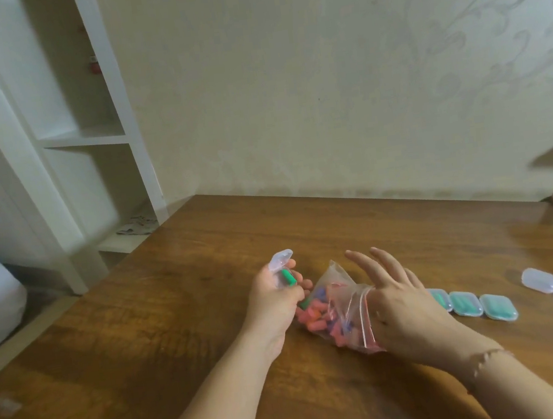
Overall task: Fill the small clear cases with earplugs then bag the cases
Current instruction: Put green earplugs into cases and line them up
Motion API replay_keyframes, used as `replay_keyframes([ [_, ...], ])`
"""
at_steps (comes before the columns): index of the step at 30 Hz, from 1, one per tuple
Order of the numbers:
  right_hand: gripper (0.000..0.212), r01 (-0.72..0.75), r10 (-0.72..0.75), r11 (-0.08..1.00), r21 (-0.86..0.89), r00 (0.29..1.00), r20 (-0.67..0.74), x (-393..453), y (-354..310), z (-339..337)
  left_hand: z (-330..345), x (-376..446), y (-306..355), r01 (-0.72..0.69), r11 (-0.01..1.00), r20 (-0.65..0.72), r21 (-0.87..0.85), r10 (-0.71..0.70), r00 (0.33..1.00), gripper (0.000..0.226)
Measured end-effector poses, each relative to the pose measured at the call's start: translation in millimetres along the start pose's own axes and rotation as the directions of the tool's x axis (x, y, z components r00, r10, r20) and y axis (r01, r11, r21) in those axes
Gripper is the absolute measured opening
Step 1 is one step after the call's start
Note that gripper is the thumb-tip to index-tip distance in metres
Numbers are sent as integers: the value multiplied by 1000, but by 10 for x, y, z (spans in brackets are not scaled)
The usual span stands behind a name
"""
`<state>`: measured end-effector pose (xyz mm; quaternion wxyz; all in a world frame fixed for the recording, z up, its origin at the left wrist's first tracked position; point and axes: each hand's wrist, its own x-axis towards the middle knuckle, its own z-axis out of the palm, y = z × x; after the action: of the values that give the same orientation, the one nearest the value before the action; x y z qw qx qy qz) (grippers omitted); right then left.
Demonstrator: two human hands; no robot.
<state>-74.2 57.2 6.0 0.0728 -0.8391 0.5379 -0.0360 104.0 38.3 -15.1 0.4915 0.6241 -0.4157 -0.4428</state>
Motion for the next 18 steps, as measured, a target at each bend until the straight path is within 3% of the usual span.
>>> replay_keyframes([
  [3, 14, -2, 3, 999, 48, 1000, -28, 57, -14, 13, 2, 24, -9, 10, 1000, -22, 5, -10, 1000, 42],
  [8, 27, -15, 14, 1000, -11, 998, -63, 172, -110, 15, -14, 23, -31, -4, 1000, 8, 6, 4, 1000, 56],
  [12, 20, 12, -8, 1000, 27, 991, -131, 196, -131, 35, -31, 17, -28, -12, 1000, 28, -13, 13, 1000, 64],
  [18, 24, 6, -8, 1000, -30, 998, -65, 235, -175, 23, -9, -4, -47, -23, 1000, 34, 11, 23, 999, 64],
])
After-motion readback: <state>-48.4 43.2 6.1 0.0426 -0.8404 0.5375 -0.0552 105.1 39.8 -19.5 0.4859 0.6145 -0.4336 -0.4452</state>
